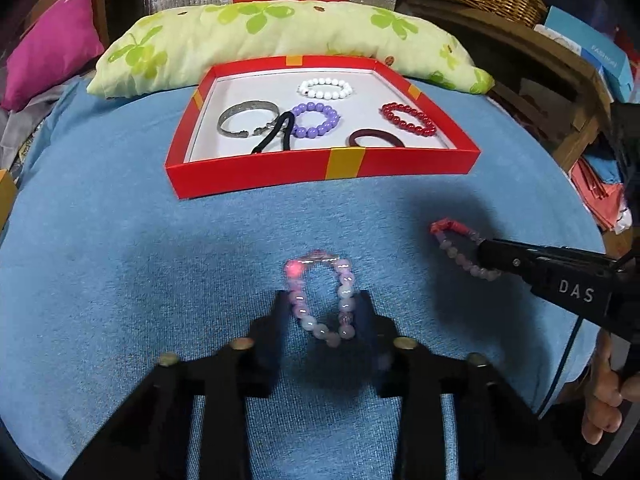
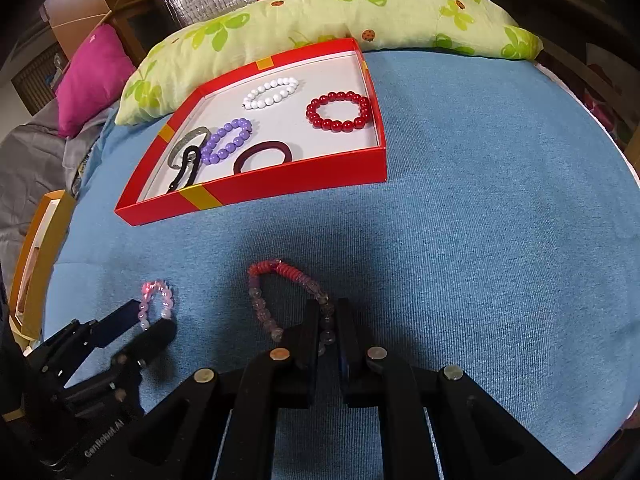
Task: Organize jewelry
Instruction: 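Grasp the pink-grey bracelet with the right gripper while the left grasps the pink-white bracelet, then lift both pink bracelets off the cloth and hold them up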
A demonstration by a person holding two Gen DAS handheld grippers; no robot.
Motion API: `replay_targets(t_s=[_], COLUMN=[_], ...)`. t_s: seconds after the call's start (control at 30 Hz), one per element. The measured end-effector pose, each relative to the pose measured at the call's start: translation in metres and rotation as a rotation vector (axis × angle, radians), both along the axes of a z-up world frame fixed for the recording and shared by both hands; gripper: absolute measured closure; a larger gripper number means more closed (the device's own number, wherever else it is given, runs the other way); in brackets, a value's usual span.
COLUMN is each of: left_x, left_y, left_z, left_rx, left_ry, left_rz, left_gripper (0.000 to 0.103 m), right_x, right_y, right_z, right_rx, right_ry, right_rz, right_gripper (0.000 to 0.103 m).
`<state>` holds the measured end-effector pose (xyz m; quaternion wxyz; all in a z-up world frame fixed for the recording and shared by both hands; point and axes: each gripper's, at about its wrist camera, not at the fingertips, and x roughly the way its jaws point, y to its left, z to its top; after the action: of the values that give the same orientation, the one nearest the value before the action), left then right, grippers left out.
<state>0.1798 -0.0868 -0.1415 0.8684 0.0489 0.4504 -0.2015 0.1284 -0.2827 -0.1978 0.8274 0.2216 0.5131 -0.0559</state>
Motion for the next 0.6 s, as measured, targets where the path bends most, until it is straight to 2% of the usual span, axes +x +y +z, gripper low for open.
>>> replay_targets(t_s=[0.07,0.1,0.27,0.4,0.6], left_x=[0.001,0.002,0.004,0.004,0.004], left_y=[0.003,0.005,0.015,0.022,0.031], left_z=[0.001,0.001,0.003,0.007,0.012], left_rx=[-0.027,-0.037,-0.039,-0.043,-0.058], left_ry=[0.009,0.011,0.001,-0.014,-0.019], left_rz=[-0.001,-0.001,0.025,0.044,0.062], left_gripper=[0.086,0.087,0.087,0.087,0.087], right_x=[0.0,0.0,-0.003,-0.006,-0.006], right_y=[0.0,0.0,-0.001,-0.004,-0.001], right_z=[0.0,0.0,0.003,0.007,0.015], right_rx=[-0.001,-0.001,0.022,0.081,0.088], right_ry=[0.0,-0.001,-0.016,-0.051,-0.086], right_rz=[0.0,0.0,0.002,0.001,0.009], right_gripper=[0.094,0.094,0.094,0.094,0.094])
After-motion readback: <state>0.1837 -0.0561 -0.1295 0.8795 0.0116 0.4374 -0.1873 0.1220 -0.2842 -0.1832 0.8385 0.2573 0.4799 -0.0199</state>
